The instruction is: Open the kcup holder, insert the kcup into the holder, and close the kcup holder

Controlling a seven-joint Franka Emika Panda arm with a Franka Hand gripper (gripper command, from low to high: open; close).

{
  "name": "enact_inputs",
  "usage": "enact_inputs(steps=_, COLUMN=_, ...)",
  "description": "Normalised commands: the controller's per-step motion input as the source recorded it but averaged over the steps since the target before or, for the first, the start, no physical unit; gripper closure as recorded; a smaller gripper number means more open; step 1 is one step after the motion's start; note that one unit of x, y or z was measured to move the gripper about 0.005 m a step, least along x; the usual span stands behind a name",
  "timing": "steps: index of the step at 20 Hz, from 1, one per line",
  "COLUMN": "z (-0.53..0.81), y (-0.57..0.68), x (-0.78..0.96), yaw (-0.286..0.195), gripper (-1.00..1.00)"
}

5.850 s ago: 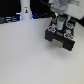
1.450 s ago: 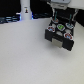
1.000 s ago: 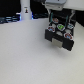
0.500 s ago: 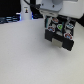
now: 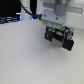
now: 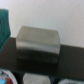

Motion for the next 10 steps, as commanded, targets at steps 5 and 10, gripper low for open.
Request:
enact_inputs(steps=5, z=-0.24, y=0.3, x=-0.02, yaw=0.162, gripper=-1.0)
enact_inputs(steps=10, z=-0.14, y=0.3, x=-0.09, yaw=0.2, gripper=-1.0)
